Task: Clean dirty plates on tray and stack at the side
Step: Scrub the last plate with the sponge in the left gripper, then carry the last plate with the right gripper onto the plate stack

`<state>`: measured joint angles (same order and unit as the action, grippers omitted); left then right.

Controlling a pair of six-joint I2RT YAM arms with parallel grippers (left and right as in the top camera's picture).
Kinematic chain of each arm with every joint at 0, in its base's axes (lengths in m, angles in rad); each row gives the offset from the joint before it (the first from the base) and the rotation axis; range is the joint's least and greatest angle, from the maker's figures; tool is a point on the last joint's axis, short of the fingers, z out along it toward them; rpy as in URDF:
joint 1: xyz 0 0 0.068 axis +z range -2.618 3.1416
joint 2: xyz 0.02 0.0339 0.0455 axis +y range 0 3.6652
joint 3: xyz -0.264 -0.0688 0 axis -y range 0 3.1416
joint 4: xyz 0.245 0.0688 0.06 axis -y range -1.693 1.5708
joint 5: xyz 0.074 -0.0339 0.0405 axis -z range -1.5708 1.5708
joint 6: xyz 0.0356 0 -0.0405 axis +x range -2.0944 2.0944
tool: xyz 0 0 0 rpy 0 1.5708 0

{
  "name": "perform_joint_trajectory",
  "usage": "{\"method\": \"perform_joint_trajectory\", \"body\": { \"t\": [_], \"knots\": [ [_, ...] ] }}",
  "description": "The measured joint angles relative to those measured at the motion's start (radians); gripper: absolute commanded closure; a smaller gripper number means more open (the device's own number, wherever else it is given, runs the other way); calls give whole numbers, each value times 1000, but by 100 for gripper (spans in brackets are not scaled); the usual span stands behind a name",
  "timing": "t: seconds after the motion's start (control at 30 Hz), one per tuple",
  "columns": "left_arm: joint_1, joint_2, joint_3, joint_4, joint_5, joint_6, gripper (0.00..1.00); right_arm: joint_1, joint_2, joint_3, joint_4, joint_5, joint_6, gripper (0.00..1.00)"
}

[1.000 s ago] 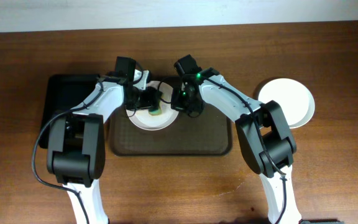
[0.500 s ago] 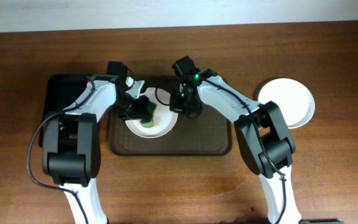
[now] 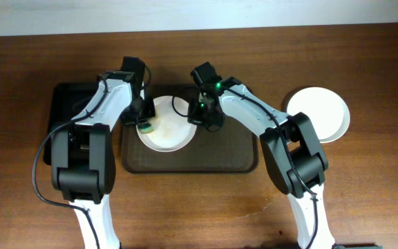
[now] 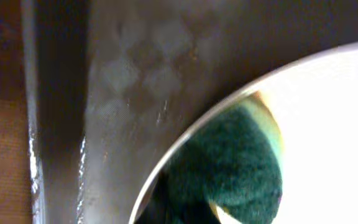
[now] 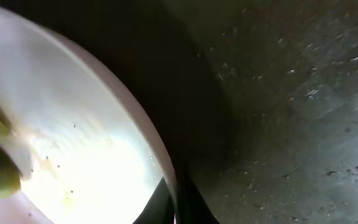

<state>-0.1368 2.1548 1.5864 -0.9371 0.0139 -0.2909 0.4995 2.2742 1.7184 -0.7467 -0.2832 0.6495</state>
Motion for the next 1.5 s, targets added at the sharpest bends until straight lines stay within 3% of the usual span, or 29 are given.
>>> {"method": "perform_joint_trajectory", "body": {
  "t": [0.07, 0.13, 0.17, 0.27, 0.4, 0.43, 0.47, 0.5, 0.7, 0.8, 0.83, 0.9, 1.1, 1.2, 1.4, 1.5],
  "knots": [
    [-26, 0, 2, -53, 26, 135, 100, 0, 0, 0, -1, 1, -3, 96],
    [-58, 9, 2, -62, 259, 278, 100, -1, 0, 0, -5, 2, -3, 96],
    [-66, 18, -1, -42, 362, 307, 100, -2, 0, 0, -6, 2, -2, 96],
    [-28, 28, 4, 6, 451, 290, 100, -3, 0, 0, -4, 5, 2, 96],
    [85, 42, 189, -55, 473, 263, 100, -3, 0, 1, 0, 8, 6, 66],
    [104, 42, 244, -66, 477, 262, 99, -2, 0, 4, 3, 6, 6, 65],
    [117, 42, 274, -66, 477, 261, 99, -2, 0, 6, 4, 5, 6, 75],
    [123, 42, 277, -68, 472, 260, 99, -3, 0, 7, 5, 4, 0, 96],
    [121, 43, 277, -73, 365, 260, 99, -15, -15, 2, -92, 0, -53, 96],
    [121, 43, 277, -72, 314, 260, 99, -21, -176, -19, -232, 216, -114, 96],
    [121, 43, 277, -73, 307, 260, 99, -21, -304, -18, -263, 349, -133, 96],
    [121, 43, 277, -72, 298, 260, 99, 6, -402, -14, -365, 635, -139, 96],
    [121, 43, 277, -72, 292, 260, 99, 310, -412, -15, -425, 1373, -113, 96],
    [121, 43, 277, -72, 291, 260, 99, 402, -412, -15, -424, 1585, -107, 96],
    [121, 43, 277, -70, 291, 260, 99, 420, -412, -15, -425, 1674, -78, 96],
    [121, 43, 277, -69, 292, 260, 99, 394, -412, -15, -425, 1482, -40, 96]
  ]
}}
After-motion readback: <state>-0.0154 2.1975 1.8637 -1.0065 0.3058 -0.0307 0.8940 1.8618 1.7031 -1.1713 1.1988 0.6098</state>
